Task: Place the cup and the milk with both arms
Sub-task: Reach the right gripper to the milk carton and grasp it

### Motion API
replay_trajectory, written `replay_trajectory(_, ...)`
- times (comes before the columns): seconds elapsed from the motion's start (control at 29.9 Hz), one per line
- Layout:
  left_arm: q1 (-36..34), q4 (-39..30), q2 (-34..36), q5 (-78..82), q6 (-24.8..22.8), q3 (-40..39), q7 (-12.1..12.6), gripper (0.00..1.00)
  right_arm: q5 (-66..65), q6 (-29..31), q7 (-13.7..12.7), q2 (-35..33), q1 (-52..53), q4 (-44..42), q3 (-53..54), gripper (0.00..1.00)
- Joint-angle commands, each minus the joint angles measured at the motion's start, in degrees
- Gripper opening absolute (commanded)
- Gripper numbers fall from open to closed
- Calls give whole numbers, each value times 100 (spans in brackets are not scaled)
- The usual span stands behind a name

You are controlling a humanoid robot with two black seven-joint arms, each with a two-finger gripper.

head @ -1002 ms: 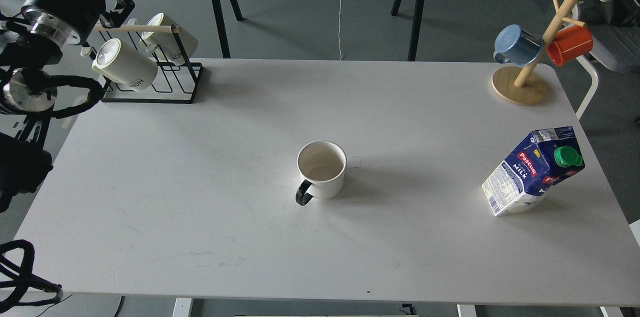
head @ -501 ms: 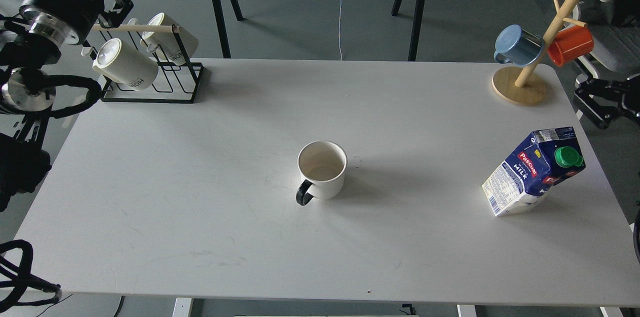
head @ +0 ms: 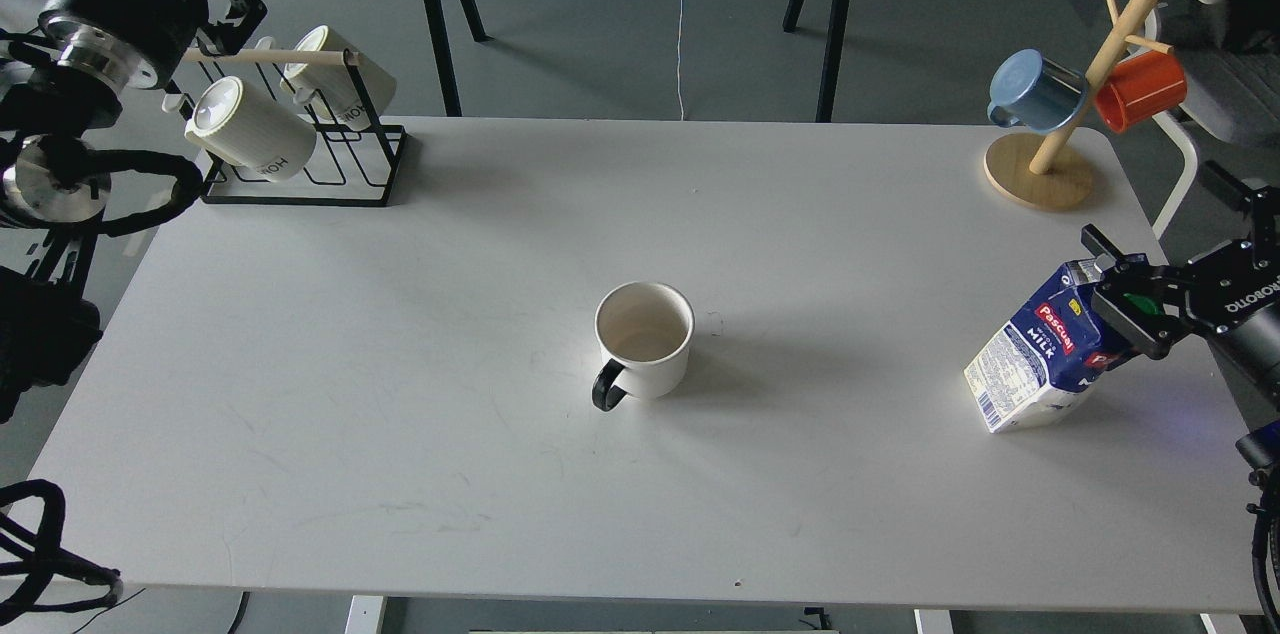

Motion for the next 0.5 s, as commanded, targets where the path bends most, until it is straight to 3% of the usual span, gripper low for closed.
replay_trajectory(0.0, 0, 0, -15, 0, -1, 0, 0, 99, -77, -1, 76, -46, -163, 82, -19, 99)
replay_trajectory(0.47, 0, 0, -24, 0, -1, 9, 0, 99, -297, -1, 103, -46, -392, 82, -63, 99)
